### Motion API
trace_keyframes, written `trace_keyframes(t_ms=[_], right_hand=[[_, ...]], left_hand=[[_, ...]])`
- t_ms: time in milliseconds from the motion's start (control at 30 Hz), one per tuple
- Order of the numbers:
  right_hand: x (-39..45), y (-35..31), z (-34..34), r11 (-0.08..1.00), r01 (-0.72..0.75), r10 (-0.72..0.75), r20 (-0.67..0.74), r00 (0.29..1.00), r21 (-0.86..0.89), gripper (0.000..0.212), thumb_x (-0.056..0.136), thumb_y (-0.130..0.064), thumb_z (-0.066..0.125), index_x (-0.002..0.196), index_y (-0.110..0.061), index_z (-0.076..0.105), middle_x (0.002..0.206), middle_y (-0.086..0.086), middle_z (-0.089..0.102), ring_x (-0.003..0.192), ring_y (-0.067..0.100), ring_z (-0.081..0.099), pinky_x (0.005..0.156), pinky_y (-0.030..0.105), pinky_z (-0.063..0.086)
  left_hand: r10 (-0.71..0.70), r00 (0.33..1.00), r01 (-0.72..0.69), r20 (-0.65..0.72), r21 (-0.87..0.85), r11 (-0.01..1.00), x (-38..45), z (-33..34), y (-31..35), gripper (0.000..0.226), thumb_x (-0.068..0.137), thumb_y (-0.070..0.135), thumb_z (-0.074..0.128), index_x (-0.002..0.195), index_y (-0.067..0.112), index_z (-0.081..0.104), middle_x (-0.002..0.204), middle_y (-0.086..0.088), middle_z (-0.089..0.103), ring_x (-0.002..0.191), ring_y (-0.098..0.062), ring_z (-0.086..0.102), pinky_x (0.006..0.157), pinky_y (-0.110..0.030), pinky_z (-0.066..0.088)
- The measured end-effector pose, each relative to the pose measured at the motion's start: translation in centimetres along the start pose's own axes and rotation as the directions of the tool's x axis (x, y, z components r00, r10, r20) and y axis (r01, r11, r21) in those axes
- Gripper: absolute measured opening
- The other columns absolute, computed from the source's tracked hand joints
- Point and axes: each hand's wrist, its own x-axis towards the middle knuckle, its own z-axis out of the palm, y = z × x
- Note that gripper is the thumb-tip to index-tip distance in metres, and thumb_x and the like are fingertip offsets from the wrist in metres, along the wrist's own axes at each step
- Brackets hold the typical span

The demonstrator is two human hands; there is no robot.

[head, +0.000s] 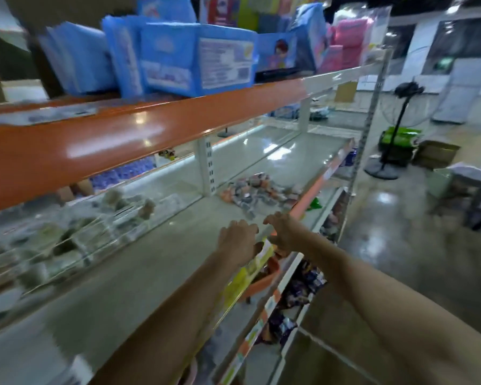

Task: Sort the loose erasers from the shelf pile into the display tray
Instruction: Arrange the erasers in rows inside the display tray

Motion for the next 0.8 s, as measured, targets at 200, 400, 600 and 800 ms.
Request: trace_keyframes(t_ms=[200,400,600,800], right_hand=[[5.0,8.0,0.3,0.997,-0.075,0.075,0.031,0.997,0.024,0.048,0.093,-0.020,0.049,0.139,-0.012,0.037,0.142,0.010,0.037,0.126,0.027,0.043,0.099,0.036,0.041],[11.1,15.5,0.4,0.994,-0.107,0.107,-0.028,0.994,0.024,0.044,0.093,-0.015,0.048,0.136,-0.010,0.041,0.138,0.008,0.042,0.123,0.026,0.045,0.097,0.035,0.041],[16.7,20.6,-0.1,0.996,-0.082,0.081,0.010,0.997,0.037,0.041,0.091,-0.003,0.042,0.131,-0.010,0.047,0.131,0.008,0.047,0.116,0.026,0.051,0.093,0.037,0.047],[20.3,23.2,0.1,0.998,0.031,-0.036,0.101,0.994,0.049,0.039,0.088,-0.004,0.047,0.126,-0.009,0.053,0.116,0.011,0.053,0.105,0.028,0.056,0.084,0.038,0.048]], left_hand=[[0.013,1.000,-0.013,-0.002,-0.030,0.999,9.9,1.0,1.8,0.040,0.093,0.042,0.047,0.124,0.018,0.051,0.125,-0.008,0.053,0.114,-0.026,0.050,0.085,-0.031,0.041],[0.030,0.996,-0.034,-0.083,-0.042,0.999,20.7,1.1,2.5,0.035,0.094,0.035,0.046,0.123,0.017,0.054,0.118,-0.009,0.058,0.104,-0.025,0.056,0.073,-0.030,0.040],[-0.037,0.995,0.027,-0.090,-0.102,0.994,29.9,2.0,2.1,0.040,0.091,0.039,0.050,0.120,0.013,0.052,0.121,-0.010,0.056,0.109,-0.028,0.055,0.085,-0.035,0.044],[-0.142,0.989,0.138,-0.044,-0.072,0.988,35.0,3.8,1.4,0.051,0.089,0.038,0.054,0.134,0.017,0.043,0.131,-0.010,0.050,0.121,-0.028,0.046,0.096,-0.036,0.040]])
